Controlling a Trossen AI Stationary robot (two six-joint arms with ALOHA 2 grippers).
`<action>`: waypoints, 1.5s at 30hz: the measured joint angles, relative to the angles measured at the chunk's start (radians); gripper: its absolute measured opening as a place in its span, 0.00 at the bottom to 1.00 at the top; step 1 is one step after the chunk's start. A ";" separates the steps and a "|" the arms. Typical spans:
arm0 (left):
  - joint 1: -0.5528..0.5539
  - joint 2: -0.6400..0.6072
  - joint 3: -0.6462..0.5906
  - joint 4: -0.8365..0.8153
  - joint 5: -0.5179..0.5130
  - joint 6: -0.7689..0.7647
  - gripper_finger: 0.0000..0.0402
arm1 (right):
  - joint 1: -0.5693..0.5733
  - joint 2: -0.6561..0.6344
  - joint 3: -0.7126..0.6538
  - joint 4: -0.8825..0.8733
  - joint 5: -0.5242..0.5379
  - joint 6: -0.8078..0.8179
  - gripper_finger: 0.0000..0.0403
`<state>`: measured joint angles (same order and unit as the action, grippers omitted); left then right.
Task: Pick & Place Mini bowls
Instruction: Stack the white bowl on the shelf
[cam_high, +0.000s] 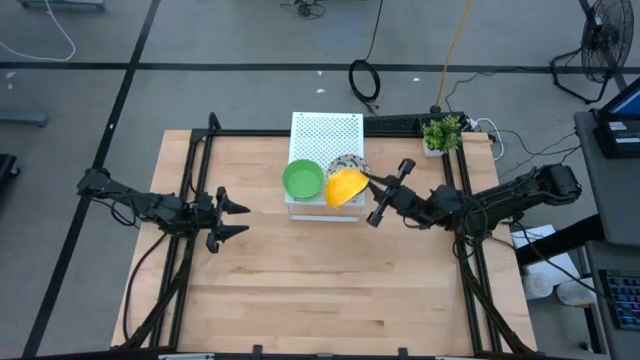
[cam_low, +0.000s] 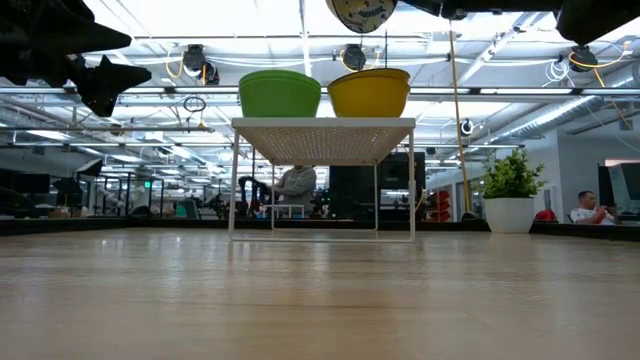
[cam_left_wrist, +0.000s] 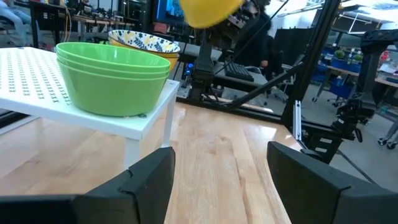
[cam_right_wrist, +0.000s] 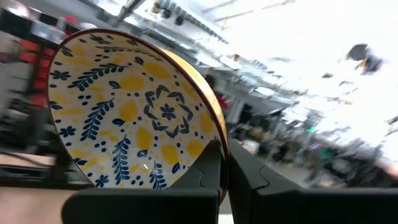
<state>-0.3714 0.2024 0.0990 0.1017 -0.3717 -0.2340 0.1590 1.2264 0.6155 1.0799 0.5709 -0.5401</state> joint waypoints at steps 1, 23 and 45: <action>0.000 0.000 0.000 0.000 0.000 0.000 0.64 | -0.010 -0.005 0.000 0.011 0.000 -0.036 0.00; 0.000 0.000 0.000 0.005 0.000 0.002 0.64 | -0.204 0.027 0.437 -0.579 -0.219 0.162 0.00; 0.000 0.000 0.001 0.005 0.000 0.002 0.64 | -0.254 0.340 1.530 -1.556 -0.173 0.166 0.00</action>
<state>-0.3714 0.2025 0.0998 0.1062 -0.3721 -0.2325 -0.0949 1.5664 2.1458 -0.4763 0.3980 -0.3739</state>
